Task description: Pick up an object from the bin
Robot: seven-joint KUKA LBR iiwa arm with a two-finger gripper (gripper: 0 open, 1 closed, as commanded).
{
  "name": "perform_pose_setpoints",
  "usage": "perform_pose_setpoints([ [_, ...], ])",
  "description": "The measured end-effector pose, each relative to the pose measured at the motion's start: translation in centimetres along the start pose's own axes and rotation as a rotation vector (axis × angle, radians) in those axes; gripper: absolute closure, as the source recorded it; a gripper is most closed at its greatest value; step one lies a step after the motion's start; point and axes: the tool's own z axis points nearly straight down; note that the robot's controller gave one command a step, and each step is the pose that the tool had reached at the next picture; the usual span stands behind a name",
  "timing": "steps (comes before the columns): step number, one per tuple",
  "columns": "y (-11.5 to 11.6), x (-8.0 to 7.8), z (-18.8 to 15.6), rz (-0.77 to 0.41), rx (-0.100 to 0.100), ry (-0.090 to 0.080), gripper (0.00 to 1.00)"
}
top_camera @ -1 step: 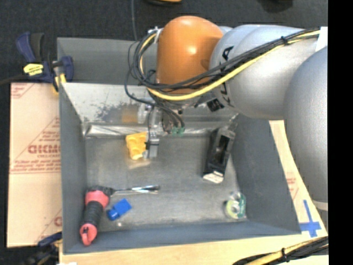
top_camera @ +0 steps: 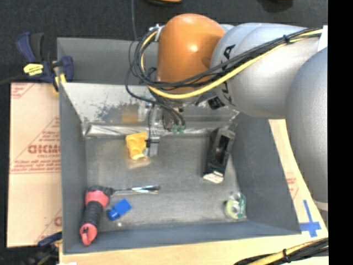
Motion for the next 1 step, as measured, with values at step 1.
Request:
perform_pose_setpoints([
  [1,-0.67,-1.18,6.73,-0.031,0.0,-0.005,0.0],
])
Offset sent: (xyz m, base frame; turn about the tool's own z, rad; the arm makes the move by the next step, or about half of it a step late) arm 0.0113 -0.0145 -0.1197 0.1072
